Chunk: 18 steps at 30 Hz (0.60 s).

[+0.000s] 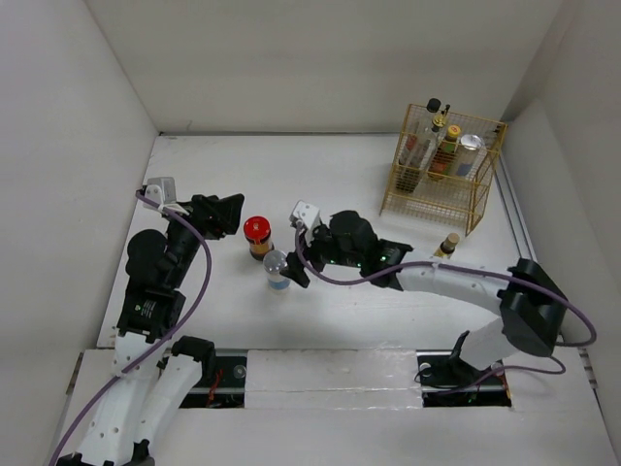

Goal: Organize the condiment bottles

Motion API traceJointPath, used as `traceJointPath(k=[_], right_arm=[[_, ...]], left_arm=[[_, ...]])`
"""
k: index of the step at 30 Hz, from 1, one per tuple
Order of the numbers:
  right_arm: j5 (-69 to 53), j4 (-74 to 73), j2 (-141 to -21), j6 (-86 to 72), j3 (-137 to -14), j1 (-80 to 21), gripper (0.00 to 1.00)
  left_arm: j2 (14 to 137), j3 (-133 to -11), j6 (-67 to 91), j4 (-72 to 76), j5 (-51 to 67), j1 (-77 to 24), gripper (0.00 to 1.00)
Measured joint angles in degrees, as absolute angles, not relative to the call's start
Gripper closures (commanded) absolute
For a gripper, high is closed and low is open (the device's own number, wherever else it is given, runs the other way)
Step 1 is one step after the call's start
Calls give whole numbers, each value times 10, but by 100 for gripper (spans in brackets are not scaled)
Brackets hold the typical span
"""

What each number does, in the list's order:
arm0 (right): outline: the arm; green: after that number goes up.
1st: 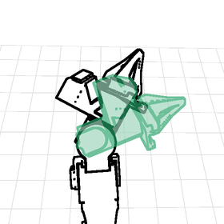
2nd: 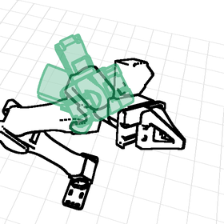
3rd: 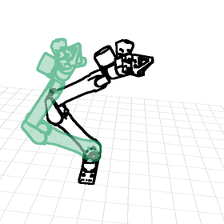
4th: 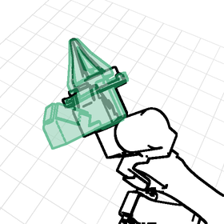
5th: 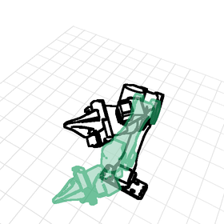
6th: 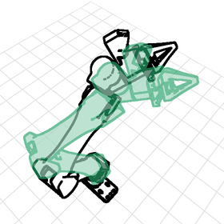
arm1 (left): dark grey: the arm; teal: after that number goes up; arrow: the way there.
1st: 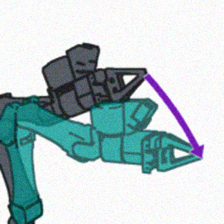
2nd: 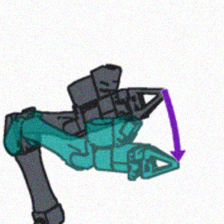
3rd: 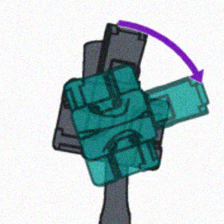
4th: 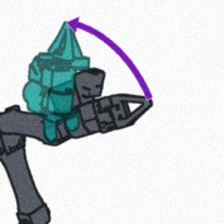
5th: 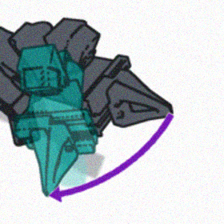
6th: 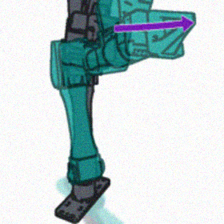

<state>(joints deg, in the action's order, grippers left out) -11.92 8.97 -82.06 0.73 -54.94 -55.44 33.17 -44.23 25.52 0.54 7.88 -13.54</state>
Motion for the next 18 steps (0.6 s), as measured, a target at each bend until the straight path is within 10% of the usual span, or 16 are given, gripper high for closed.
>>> traceJointPath(k=[8,13,18], right_arm=[[-136,70,-950,33,-632,-571,4],[-137,86,-977,30,-653,-571,59],[-124,95,-975,19,-651,-569,68]], left_arm=[[328,-442,255,5,79,-135,34],[328,-442,255,5,79,-135,34],[328,-442,255,5,79,-135,34]])
